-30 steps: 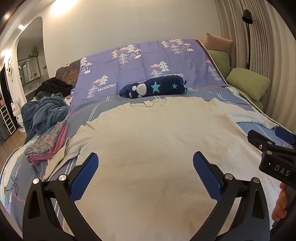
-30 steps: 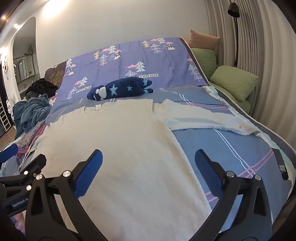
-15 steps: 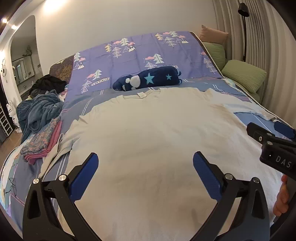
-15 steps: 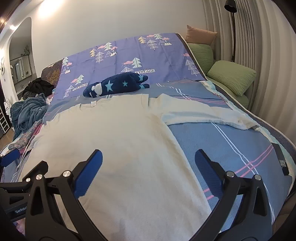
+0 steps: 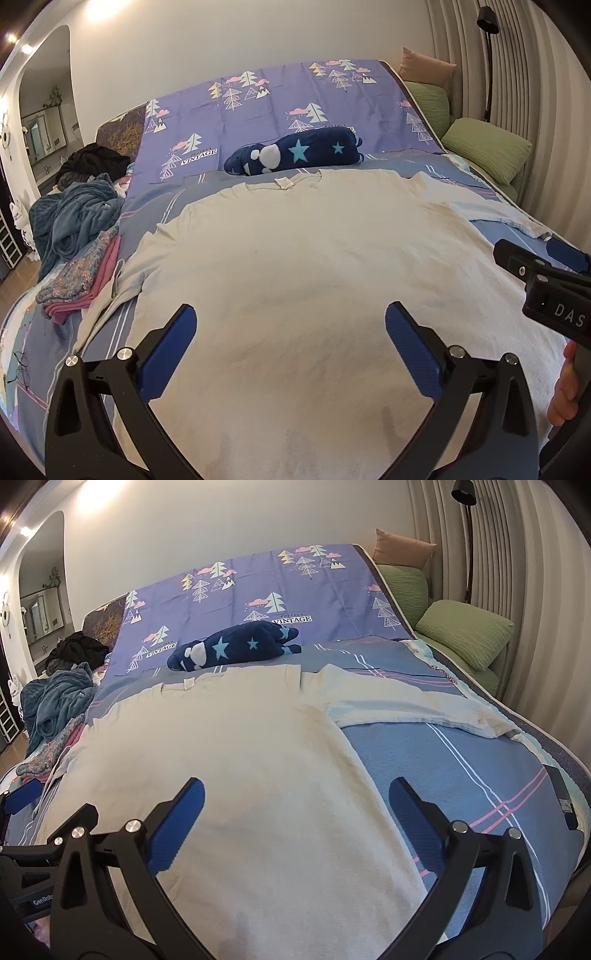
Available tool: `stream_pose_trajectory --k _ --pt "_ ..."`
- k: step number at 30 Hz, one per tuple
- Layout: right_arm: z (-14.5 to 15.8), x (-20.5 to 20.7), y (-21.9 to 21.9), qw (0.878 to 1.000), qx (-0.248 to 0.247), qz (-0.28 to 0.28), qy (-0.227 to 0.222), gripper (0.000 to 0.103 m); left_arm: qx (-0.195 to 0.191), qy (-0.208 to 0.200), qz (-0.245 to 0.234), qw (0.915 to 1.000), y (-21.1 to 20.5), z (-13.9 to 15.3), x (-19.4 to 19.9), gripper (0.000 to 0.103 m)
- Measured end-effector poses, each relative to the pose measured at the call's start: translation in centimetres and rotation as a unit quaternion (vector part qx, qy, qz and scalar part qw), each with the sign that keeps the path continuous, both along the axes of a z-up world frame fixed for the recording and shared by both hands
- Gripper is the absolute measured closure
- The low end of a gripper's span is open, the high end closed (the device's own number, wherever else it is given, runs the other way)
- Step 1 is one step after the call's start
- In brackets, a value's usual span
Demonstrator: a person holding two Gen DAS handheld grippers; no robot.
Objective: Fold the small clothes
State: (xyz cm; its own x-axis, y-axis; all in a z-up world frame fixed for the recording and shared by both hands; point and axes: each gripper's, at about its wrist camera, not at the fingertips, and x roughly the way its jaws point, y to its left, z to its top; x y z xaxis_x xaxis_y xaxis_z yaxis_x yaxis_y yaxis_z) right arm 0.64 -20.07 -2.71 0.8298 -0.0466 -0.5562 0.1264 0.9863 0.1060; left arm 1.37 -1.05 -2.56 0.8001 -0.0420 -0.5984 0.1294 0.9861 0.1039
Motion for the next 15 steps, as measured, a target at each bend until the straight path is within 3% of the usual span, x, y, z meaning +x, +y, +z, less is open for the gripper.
stream_pose_trajectory --k 15 --pt "0.1 0.3 1.5 1.0 -0.011 0.008 0.003 0.002 -0.016 0.003 0.005 0.9998 1.7 -0.7 0.1 0.001"
